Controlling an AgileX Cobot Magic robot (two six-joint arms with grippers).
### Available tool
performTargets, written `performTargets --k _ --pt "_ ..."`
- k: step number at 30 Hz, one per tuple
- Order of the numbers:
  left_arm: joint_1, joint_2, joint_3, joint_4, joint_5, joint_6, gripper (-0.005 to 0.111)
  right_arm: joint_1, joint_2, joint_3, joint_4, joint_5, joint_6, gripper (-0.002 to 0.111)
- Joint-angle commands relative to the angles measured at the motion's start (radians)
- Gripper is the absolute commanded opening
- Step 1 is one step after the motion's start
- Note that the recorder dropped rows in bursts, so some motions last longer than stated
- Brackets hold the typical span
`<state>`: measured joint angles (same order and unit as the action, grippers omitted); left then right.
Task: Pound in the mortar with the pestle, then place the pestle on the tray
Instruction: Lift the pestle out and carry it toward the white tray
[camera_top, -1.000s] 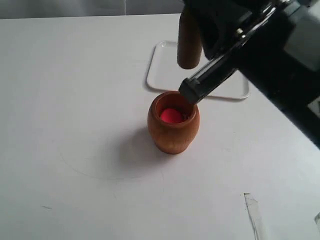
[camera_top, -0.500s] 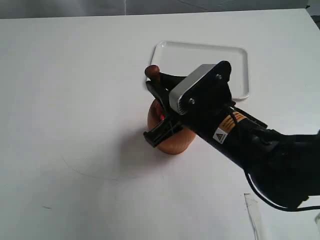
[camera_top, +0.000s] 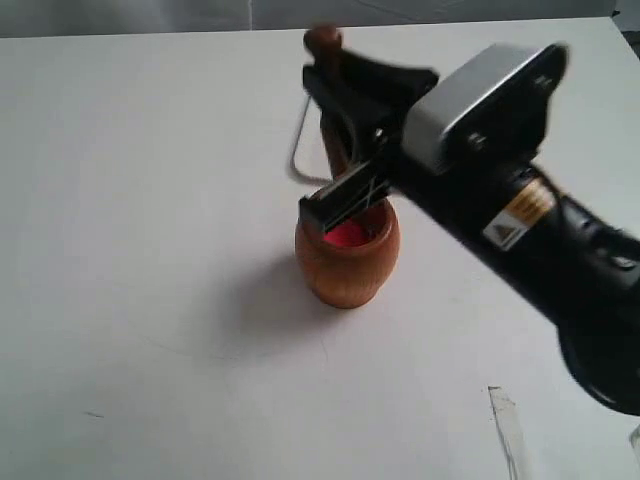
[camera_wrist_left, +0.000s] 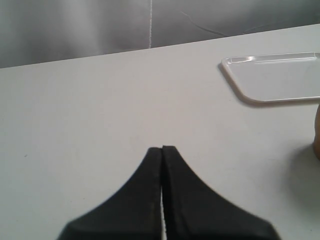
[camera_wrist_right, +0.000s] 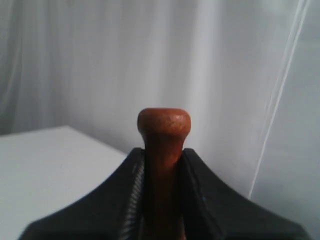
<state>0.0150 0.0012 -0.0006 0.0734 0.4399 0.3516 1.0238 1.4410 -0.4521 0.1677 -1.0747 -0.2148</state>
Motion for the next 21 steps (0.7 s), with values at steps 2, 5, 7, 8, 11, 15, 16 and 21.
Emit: performTargets --k 2,5,7,8,11,15,16,21 --pt "-0.008 -0.001 0.001 -0.007 -0.003 -0.008 0.0 0.002 -0.283 -0.1 0.163 0.284 -0.323 0.0" --pt "-0.008 -0.001 0.001 -0.007 -0.003 -0.008 0.0 -0.03 -0.336 -0.197 0.432 0.471 -0.651 0.0" --pt "-0.008 -0.001 0.001 -0.007 -0.003 -0.008 0.0 -0.081 -0.328 -0.257 0.609 0.522 -0.827 0.0" --pt "-0.008 -0.001 0.001 -0.007 -0.003 -0.008 0.0 -0.112 -0.318 -0.277 0.657 0.54 -0.873 0.0" --pt "-0.008 -0.001 0.001 -0.007 -0.003 -0.008 0.0 -0.216 -0.257 -0.336 0.699 0.637 -0.919 0.0" --pt "-0.008 -0.001 0.001 -0.007 -0.003 -0.008 0.0 -0.363 -0.112 -0.425 0.69 0.879 -0.919 0.0" --pt "-0.008 -0.001 0.001 -0.007 -0.003 -0.008 0.0 -0.383 -0.085 -0.44 0.686 0.916 -0.919 0.0" --pt "-0.008 -0.001 0.001 -0.007 -0.003 -0.008 0.0 -0.492 0.162 -0.584 0.684 1.141 -0.921 0.0"
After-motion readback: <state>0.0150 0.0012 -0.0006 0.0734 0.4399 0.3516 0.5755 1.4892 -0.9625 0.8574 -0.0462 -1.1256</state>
